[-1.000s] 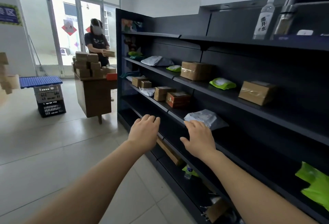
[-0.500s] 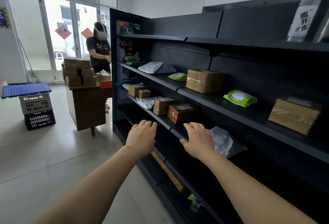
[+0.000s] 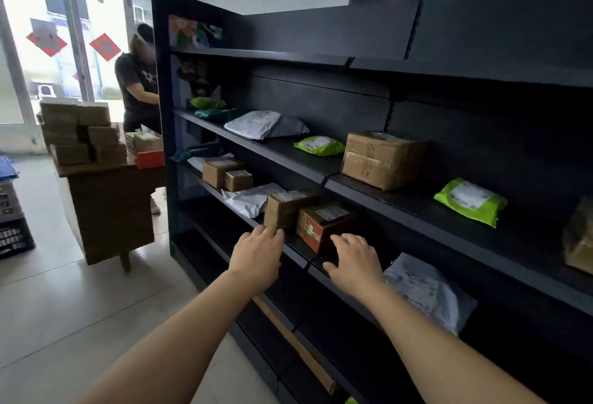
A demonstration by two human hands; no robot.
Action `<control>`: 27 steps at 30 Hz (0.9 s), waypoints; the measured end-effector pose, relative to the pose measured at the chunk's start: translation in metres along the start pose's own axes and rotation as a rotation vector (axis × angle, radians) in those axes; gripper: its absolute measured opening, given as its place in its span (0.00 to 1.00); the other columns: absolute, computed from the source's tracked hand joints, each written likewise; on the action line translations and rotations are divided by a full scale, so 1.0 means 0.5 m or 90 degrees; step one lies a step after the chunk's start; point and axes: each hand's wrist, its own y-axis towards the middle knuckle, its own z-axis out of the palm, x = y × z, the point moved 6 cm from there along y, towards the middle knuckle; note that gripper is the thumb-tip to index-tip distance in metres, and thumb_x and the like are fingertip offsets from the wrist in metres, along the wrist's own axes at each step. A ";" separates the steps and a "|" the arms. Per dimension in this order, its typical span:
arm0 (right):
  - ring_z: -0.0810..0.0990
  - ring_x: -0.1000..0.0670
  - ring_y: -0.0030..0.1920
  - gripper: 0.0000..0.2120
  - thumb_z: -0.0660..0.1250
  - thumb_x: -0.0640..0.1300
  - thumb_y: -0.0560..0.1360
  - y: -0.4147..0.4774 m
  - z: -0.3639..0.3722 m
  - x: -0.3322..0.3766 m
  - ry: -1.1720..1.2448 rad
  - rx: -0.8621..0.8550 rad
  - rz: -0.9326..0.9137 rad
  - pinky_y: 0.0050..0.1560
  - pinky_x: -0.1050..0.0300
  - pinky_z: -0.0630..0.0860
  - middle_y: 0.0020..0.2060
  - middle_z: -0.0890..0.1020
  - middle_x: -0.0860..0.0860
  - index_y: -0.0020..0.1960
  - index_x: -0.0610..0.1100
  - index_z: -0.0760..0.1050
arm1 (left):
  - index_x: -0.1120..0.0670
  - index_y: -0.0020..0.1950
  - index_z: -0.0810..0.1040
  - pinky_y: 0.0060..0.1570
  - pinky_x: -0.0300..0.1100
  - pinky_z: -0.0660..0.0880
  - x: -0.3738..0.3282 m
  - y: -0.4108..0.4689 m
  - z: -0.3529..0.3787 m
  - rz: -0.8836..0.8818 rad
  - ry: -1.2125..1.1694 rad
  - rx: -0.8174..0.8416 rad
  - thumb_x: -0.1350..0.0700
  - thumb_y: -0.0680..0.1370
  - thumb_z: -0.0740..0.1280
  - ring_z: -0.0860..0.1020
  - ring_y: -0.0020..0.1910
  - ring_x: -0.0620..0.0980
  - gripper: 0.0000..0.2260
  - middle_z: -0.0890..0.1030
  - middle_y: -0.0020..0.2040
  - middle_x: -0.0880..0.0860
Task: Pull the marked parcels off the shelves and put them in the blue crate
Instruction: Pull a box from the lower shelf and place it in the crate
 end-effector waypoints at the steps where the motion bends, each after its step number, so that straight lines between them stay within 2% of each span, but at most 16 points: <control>1: 0.62 0.46 0.73 0.29 0.63 0.55 0.77 0.026 0.010 0.001 0.000 0.004 0.013 0.70 0.50 0.63 0.72 0.66 0.48 0.75 0.47 0.60 | 0.52 0.68 0.68 0.62 0.46 0.69 0.011 0.027 0.012 0.011 -0.002 0.006 0.51 0.75 0.68 0.69 0.66 0.52 0.23 0.73 0.65 0.51; 7: 0.64 0.46 0.72 0.28 0.64 0.54 0.77 0.157 0.078 -0.008 -0.005 0.036 0.069 0.69 0.50 0.64 0.71 0.67 0.48 0.74 0.47 0.61 | 0.52 0.64 0.70 0.60 0.45 0.70 0.061 0.168 0.084 0.058 -0.031 0.031 0.53 0.75 0.68 0.70 0.64 0.52 0.18 0.74 0.62 0.51; 16: 0.66 0.45 0.70 0.28 0.65 0.55 0.77 0.356 0.194 -0.075 0.002 0.074 0.126 0.68 0.49 0.66 0.69 0.69 0.47 0.72 0.47 0.63 | 0.53 0.67 0.68 0.62 0.47 0.68 0.083 0.386 0.237 0.098 -0.023 0.101 0.56 0.76 0.64 0.70 0.64 0.54 0.19 0.73 0.63 0.52; 22: 0.66 0.44 0.70 0.28 0.64 0.54 0.77 0.483 0.277 -0.141 0.086 0.113 0.182 0.67 0.49 0.68 0.70 0.69 0.46 0.73 0.45 0.63 | 0.54 0.70 0.67 0.63 0.48 0.68 0.071 0.546 0.345 0.120 -0.063 0.152 0.54 0.76 0.66 0.69 0.65 0.55 0.22 0.72 0.64 0.54; 27: 0.66 0.44 0.71 0.29 0.63 0.53 0.78 0.553 0.347 -0.187 0.194 0.184 0.286 0.67 0.50 0.67 0.72 0.65 0.46 0.75 0.46 0.59 | 0.55 0.69 0.70 0.62 0.50 0.71 0.058 0.652 0.433 0.120 -0.134 0.207 0.53 0.78 0.61 0.69 0.65 0.56 0.19 0.71 0.65 0.56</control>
